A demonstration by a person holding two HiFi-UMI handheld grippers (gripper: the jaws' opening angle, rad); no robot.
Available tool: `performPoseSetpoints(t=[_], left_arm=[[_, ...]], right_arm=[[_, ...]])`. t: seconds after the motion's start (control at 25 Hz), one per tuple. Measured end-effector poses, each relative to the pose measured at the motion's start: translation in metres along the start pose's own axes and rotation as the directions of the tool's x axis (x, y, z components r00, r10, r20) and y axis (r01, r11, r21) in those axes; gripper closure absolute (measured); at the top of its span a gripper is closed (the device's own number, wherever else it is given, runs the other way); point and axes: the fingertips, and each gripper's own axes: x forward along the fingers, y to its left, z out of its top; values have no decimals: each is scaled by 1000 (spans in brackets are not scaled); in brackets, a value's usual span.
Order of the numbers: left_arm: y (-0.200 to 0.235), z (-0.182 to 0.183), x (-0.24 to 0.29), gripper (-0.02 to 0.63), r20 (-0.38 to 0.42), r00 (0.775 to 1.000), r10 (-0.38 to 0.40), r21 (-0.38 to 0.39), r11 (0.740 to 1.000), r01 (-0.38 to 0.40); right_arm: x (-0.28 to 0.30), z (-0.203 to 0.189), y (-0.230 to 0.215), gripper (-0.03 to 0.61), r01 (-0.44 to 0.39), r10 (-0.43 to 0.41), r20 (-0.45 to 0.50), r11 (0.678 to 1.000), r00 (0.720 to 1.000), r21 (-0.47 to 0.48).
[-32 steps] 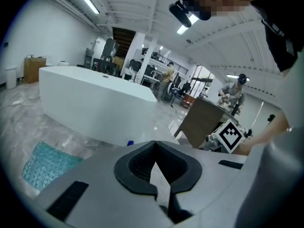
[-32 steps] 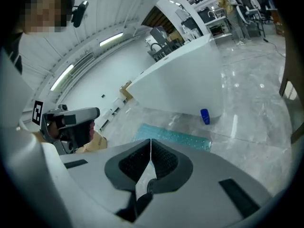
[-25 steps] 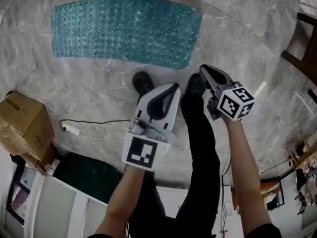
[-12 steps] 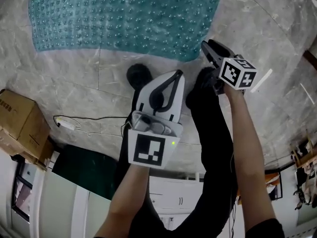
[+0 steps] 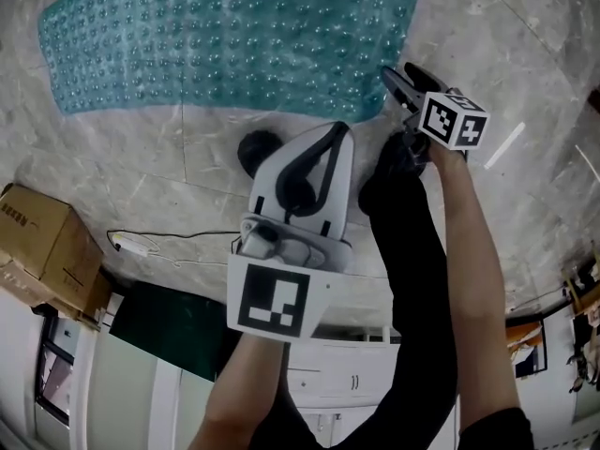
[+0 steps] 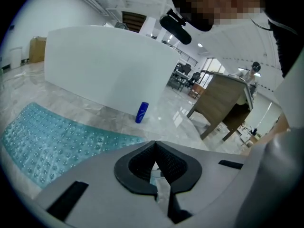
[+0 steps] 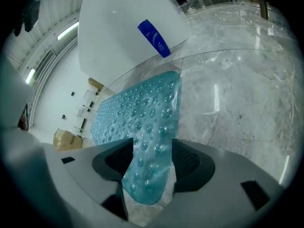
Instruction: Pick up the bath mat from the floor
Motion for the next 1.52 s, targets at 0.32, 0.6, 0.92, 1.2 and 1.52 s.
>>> performPoseSetpoints(t=[0.32, 0.6, 0.92, 1.2, 1.52], left_arm=[[-23, -21, 8, 609, -111, 990, -92, 78, 992, 101], [-14, -18, 9, 609, -96, 993, -70, 28, 997, 73], [-25, -24, 8, 609, -142, 982, -124, 70, 988, 135], [-28, -23, 7, 609, -150, 979, -136, 75, 986, 148], [-10, -14, 0, 609, -110, 986, -125, 87, 987, 135]], right_arm=[[20, 12, -16, 353, 30, -31, 39, 999, 999, 28], [28, 11, -21, 353, 37, -41, 55, 997, 998, 71], [28, 15, -19, 353, 50, -61, 61, 985, 996, 163], [44, 9, 8, 353, -35, 38, -25, 995, 999, 97], [53, 26, 42, 466, -54, 52, 15, 994, 999, 92]])
